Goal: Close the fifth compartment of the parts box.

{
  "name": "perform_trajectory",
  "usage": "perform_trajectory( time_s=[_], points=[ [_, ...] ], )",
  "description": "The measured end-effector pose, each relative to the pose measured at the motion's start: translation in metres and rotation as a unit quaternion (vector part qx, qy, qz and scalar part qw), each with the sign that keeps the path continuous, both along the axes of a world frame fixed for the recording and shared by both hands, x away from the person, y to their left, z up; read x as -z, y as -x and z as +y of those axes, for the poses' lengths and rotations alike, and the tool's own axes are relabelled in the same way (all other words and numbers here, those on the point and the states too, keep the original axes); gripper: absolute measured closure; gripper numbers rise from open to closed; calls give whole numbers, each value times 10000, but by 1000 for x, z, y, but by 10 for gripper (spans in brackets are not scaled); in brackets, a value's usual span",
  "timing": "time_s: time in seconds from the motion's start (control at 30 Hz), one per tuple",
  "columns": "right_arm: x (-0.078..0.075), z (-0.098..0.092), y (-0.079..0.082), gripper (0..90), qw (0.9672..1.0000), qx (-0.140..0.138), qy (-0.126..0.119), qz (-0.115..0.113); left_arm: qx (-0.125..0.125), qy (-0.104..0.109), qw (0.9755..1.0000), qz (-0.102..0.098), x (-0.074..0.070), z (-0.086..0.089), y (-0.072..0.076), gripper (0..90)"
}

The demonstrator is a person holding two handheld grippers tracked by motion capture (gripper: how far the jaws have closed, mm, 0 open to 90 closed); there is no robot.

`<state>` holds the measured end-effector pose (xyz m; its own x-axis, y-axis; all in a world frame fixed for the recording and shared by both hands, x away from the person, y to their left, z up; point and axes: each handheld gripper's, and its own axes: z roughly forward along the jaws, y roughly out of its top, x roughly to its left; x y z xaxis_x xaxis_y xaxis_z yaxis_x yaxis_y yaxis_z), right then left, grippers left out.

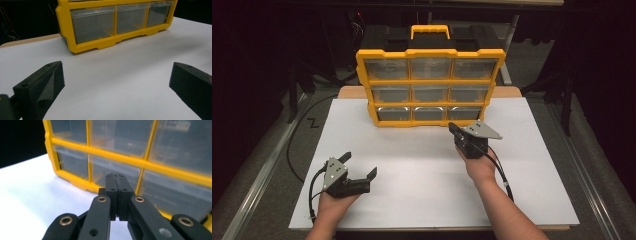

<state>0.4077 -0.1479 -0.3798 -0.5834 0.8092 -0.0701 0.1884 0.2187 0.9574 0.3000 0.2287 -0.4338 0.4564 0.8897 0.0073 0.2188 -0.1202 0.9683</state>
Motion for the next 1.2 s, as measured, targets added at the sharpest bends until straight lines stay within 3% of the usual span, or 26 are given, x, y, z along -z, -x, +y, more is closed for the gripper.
perform_trajectory(
  time_s=[0.27,0.5,0.67,0.8,0.97,1.2],
  points=[
    [22,-22,21,900,9998,-65,122,167,-7,-27,10000,19,0,1,0,5],
    [23,-45,41,898,9996,-110,107,231,-15,-4,10000,12,0,2,0,5],
    [23,-75,60,868,9997,-37,-18,260,15,-23,10000,67,1,2,0,5],
    [26,-99,70,785,9993,110,-101,354,-13,-52,9999,120,1,1,0,5],
    [29,-129,81,589,9983,286,-254,447,-56,-47,9999,131,1,2,0,5],
    [33,-147,90,304,9975,422,-295,488,-68,-34,9999,128,0,2,3,5]
  ],
)
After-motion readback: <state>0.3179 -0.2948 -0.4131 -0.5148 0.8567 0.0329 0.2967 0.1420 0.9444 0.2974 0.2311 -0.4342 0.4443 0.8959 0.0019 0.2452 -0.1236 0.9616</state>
